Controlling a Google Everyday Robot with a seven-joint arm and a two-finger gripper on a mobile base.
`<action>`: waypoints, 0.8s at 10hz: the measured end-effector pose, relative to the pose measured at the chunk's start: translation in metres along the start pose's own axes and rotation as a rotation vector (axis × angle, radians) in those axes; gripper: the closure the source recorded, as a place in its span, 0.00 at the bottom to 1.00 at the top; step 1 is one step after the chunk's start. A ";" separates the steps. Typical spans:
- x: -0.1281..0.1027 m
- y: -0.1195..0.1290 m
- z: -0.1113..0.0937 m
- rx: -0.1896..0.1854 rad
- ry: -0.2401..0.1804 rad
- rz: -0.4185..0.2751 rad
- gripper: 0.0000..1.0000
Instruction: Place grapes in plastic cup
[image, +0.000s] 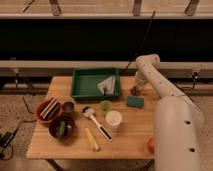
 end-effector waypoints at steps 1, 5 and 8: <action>0.004 -0.002 -0.010 0.019 -0.007 0.017 1.00; 0.009 -0.006 -0.037 0.072 -0.048 0.073 1.00; 0.015 -0.009 -0.072 0.117 -0.078 0.109 1.00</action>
